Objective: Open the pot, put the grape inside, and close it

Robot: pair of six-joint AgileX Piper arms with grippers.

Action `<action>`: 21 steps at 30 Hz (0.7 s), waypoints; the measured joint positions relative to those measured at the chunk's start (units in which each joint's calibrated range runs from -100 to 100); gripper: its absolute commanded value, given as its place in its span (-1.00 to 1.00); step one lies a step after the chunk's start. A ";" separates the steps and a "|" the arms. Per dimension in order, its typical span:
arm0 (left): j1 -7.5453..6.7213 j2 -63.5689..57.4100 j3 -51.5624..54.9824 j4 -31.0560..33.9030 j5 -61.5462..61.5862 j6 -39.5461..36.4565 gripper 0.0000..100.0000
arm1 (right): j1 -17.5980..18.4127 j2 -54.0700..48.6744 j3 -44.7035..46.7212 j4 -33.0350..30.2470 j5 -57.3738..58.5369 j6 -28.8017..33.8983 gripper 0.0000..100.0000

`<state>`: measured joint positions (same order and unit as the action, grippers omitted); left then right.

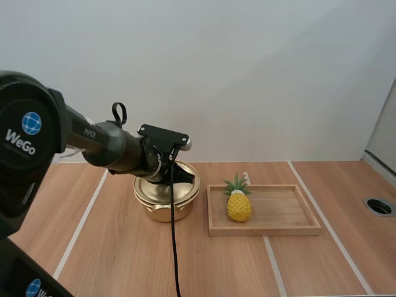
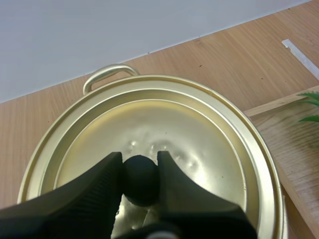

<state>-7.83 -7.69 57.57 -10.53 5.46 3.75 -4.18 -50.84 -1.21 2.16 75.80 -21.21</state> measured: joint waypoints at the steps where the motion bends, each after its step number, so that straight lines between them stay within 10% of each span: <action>1: 0.00 0.00 -0.14 0.00 0.24 0.00 -1.00 | 0.00 0.00 0.00 0.00 0.00 0.00 -1.00; 21: 0.00 -1.11 -0.57 -0.12 6.41 0.30 -1.00 | 0.00 0.00 0.00 0.00 0.00 -0.09 -1.00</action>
<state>-7.83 -8.80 57.00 -10.65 11.88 4.05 -4.18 -50.84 -1.21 2.16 75.80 -21.30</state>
